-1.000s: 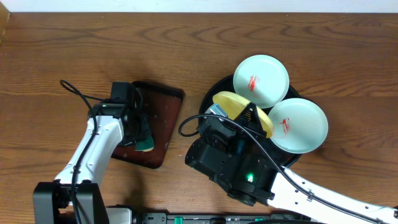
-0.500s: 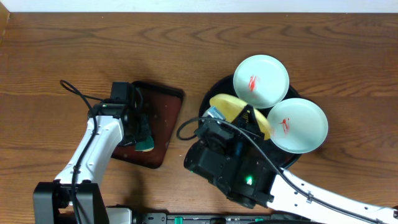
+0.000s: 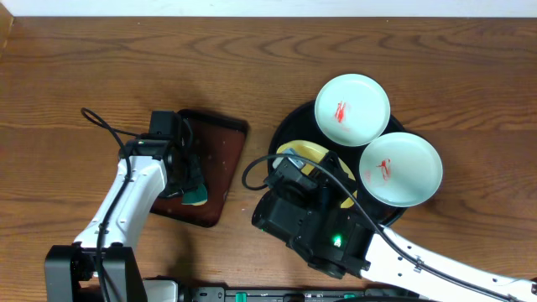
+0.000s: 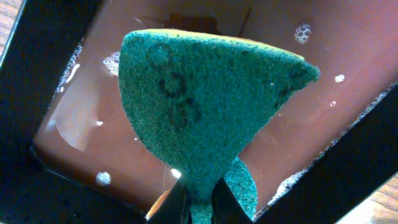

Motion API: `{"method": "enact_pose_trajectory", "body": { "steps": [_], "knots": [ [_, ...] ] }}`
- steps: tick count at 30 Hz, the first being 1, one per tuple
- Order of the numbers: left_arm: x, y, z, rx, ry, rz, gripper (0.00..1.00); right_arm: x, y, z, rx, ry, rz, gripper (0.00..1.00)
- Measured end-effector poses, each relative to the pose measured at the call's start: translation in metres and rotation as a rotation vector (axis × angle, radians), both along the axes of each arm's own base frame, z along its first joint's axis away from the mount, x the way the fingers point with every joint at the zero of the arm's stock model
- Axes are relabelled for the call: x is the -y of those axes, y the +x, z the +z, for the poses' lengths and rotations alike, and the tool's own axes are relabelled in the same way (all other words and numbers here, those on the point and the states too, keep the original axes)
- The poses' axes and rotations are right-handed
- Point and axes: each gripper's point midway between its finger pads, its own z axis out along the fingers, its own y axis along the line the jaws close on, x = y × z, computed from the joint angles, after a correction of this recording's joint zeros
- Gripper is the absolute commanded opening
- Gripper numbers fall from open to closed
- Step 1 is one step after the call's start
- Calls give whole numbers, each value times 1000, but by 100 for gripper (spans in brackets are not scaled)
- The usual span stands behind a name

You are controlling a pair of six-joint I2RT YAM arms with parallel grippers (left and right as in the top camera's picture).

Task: Clean dirty plates on tray and stack at the side
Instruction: 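Carry the yellow plate right and set it on the table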

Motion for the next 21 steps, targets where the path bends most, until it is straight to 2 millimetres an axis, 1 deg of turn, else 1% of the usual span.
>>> {"method": "enact_pose_trajectory", "body": {
  "steps": [5, 21],
  "knots": [
    [0, 0, 0, -1, 0, 0, 9, 6, 1, -3, -16, 12, -24, 1],
    [0, -1, 0, -3, 0, 0, 9, 5, 1, -5, -17, 50, -36, 1]
  ]
}}
